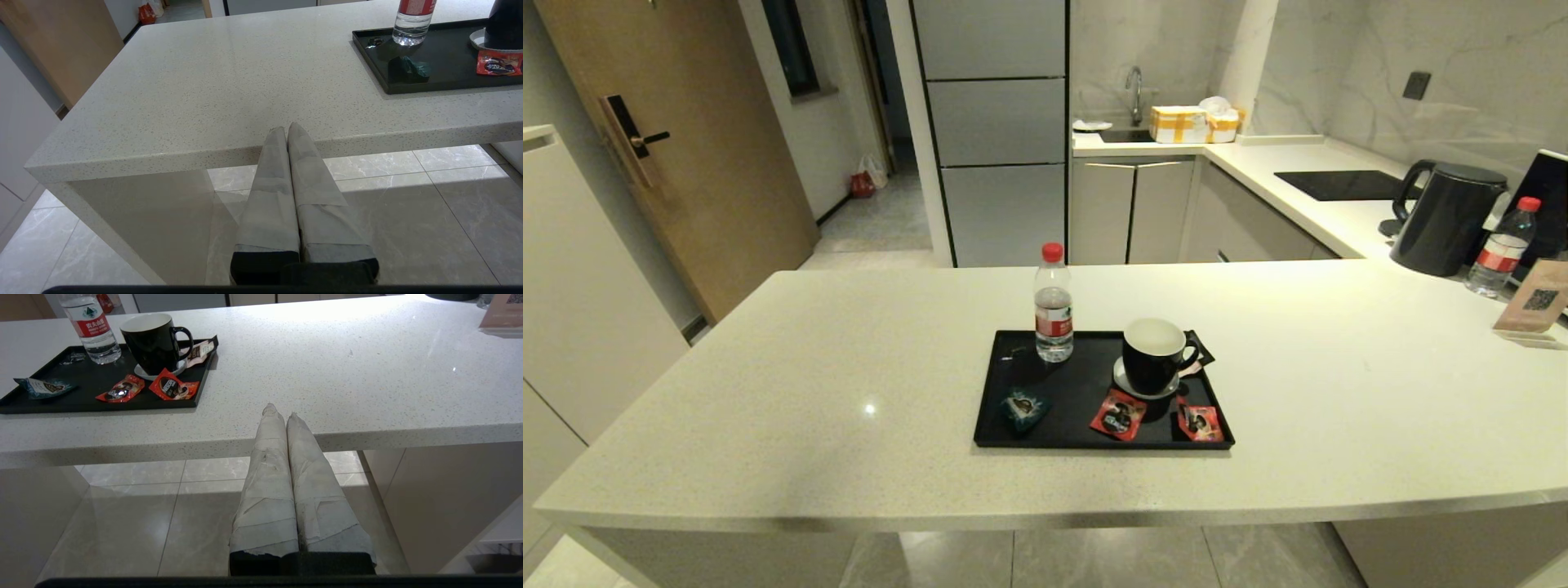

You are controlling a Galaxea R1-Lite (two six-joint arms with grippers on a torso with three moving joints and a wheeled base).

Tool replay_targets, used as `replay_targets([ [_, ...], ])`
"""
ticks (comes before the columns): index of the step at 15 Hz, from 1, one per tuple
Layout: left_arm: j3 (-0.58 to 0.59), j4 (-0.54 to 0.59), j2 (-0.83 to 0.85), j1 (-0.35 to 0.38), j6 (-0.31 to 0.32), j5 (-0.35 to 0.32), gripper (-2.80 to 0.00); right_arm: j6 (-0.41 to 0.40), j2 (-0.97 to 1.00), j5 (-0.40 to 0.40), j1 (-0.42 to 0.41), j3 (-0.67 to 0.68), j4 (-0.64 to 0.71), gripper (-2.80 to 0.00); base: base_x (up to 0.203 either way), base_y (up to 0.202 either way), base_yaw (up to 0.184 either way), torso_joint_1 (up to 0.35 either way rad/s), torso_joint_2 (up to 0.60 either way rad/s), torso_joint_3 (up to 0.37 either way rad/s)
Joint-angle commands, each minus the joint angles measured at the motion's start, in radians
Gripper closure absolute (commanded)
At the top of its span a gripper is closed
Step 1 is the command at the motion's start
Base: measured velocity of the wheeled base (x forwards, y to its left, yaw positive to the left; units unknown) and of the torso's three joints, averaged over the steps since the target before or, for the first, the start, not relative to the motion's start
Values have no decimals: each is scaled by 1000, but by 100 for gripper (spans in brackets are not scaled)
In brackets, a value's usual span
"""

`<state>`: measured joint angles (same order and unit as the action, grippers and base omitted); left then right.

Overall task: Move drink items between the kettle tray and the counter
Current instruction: Pick up the tea bag

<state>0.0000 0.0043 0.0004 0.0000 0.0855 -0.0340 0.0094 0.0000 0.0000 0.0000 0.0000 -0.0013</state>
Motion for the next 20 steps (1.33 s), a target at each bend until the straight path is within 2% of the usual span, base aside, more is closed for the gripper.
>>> replay_targets([
  [1,0,0,0,0,0,0,0,-1,2,0,1,-2,3,0,0,0,0,0,0,0],
  [4,0,0,0,0,0,-1,0,-12,17,11,1,-48,8,0,0,0,0,0,0,0],
  [6,0,0,0,0,0,0,0,40,126,41,1,-202,33,0,0,0,0,0,0,0],
  [9,0,0,0,0,0,0,0,138,355,72,1,-542,121,0,0,0,0,0,0,0],
  [10,0,0,0,0,0,0,0,158,426,79,1,-644,202,0,0,0,0,0,0,0],
  [13,0,0,0,0,0,-1,0,196,604,106,2,-893,633,0,0,0,0,0,0,0],
  [15,0,0,0,0,0,0,0,259,752,221,2,-1001,810,0,0,0,0,0,0,0],
  [17,0,0,0,0,0,0,0,308,939,379,4,-1018,862,0,0,0,0,0,0,0],
  [20,0,0,0,0,0,0,0,341,1239,592,23,-1023,871,0,0,0,0,0,0,0],
])
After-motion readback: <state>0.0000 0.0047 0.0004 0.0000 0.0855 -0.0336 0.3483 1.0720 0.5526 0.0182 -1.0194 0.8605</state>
